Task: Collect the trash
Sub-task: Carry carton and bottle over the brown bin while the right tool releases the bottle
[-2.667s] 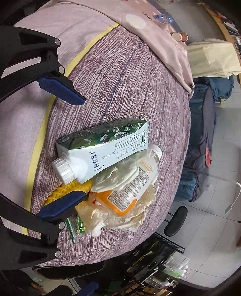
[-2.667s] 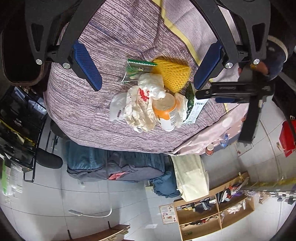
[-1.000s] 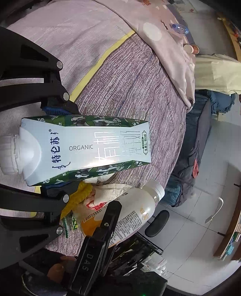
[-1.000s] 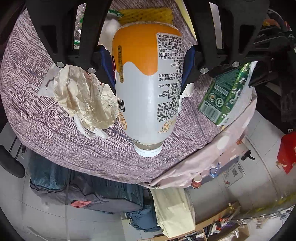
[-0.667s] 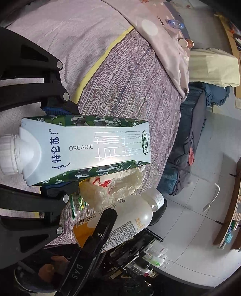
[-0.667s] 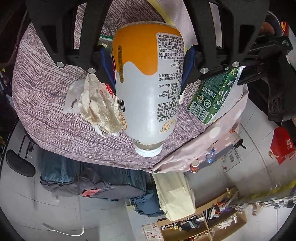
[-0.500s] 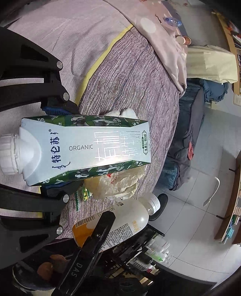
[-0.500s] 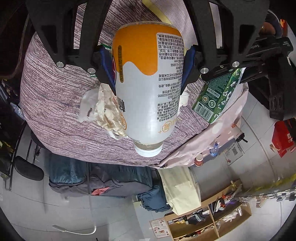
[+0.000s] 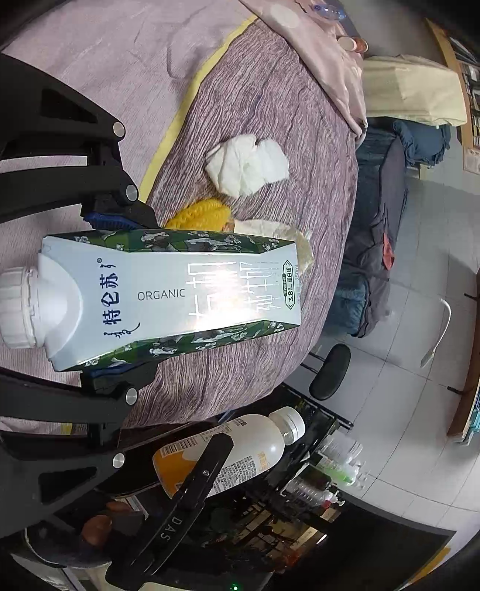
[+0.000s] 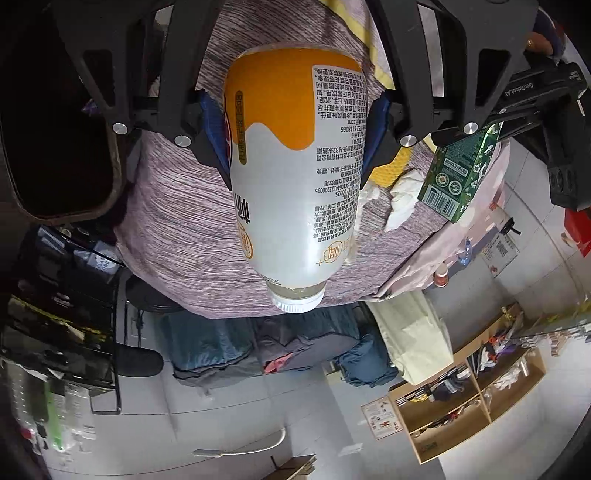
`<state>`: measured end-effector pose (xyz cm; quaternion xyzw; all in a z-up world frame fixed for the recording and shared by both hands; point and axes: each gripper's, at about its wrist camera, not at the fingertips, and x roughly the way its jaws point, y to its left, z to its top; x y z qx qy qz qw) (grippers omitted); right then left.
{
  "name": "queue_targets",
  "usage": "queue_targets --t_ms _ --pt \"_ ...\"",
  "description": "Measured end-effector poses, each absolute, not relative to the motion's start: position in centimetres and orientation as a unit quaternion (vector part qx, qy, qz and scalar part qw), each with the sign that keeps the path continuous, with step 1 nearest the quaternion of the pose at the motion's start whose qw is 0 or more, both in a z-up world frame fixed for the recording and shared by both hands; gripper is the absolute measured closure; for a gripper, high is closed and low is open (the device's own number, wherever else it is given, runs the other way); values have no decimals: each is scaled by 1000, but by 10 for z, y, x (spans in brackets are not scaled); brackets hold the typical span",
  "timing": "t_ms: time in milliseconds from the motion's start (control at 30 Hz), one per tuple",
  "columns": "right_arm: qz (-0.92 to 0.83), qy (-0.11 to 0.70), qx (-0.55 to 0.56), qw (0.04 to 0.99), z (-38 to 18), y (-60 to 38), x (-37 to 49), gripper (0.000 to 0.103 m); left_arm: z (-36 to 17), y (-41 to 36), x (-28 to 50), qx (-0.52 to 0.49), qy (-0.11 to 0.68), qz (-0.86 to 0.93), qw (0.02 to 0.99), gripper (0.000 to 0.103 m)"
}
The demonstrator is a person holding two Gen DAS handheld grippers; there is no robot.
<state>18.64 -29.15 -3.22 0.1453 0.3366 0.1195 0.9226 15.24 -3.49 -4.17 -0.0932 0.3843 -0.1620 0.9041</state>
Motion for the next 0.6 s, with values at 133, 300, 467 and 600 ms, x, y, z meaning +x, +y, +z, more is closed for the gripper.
queue_targets --t_ms 133,300,467,600 --pt "82 335 165 924 -38 -327 176 41 -40 -58 149 -80 386 -187 900 52" --pt "33 335 188 923 -50 -372 163 41 -40 -86 146 -65 388 -217 893 52" --pt "-13 341 204 918 -64 -411 149 41 -43 -110 144 -51 393 -238 886 52" --pt "-46 352 211 911 -79 -438 142 41 -44 -127 144 -40 397 -253 881 52"
